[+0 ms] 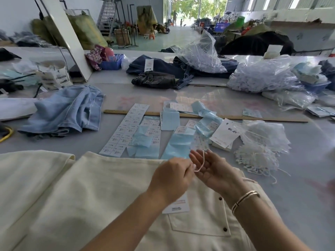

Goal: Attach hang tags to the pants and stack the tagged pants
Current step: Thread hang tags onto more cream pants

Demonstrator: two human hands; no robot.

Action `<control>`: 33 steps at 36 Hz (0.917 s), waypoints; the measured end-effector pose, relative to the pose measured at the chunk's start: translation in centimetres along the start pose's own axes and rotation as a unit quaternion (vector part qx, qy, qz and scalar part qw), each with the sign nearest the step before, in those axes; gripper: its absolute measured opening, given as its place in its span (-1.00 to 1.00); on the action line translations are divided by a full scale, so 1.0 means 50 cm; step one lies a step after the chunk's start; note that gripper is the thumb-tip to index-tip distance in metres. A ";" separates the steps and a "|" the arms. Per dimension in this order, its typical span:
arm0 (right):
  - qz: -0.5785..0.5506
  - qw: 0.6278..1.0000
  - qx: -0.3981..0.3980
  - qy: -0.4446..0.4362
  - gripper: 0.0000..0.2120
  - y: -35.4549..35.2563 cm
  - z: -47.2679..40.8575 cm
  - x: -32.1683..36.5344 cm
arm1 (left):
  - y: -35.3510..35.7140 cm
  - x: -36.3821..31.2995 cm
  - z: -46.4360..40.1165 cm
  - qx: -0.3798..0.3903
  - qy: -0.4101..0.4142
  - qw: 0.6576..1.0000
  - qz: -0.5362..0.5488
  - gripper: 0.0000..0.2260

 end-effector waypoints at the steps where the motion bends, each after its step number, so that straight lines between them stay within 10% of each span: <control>1: -0.005 1.000 -0.007 0.000 -0.77 0.001 -0.005 -0.001 | 0.008 0.009 0.018 0.005 -0.002 1.000 -0.006 -0.72; 8: 0.041 0.998 0.000 -0.054 -0.87 -0.004 -0.028 0.010 | 0.084 0.086 0.056 0.102 -0.068 0.992 0.019 -0.70; 13: 0.235 0.962 -0.041 -0.135 -0.83 -0.042 -0.029 0.027 | 0.068 0.144 0.026 -0.015 -0.200 0.980 0.002 -0.62; 21: 0.335 0.932 -0.061 -0.124 -0.78 -0.056 -0.027 0.009 | 0.101 0.160 -0.009 0.025 -0.316 0.944 -0.087 -0.47; 25: 0.373 0.916 -0.050 -0.143 -0.80 -0.048 -0.028 0.007 | 0.068 0.169 0.010 -0.064 -0.301 0.948 0.086 -0.81; 33: 0.542 0.830 0.003 -0.128 -0.67 0.010 -0.018 -0.036 | 0.057 0.186 0.060 -0.121 -0.262 0.861 0.418 -0.75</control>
Point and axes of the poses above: each hand's wrist, its own z-axis away from the middle knuckle, its own y-axis out of the palm, x = y × z, the point moved 8 cm from there along -z, towards the middle knuckle, and after that the axes turned 3 degrees about x, right-handed, at the moved point
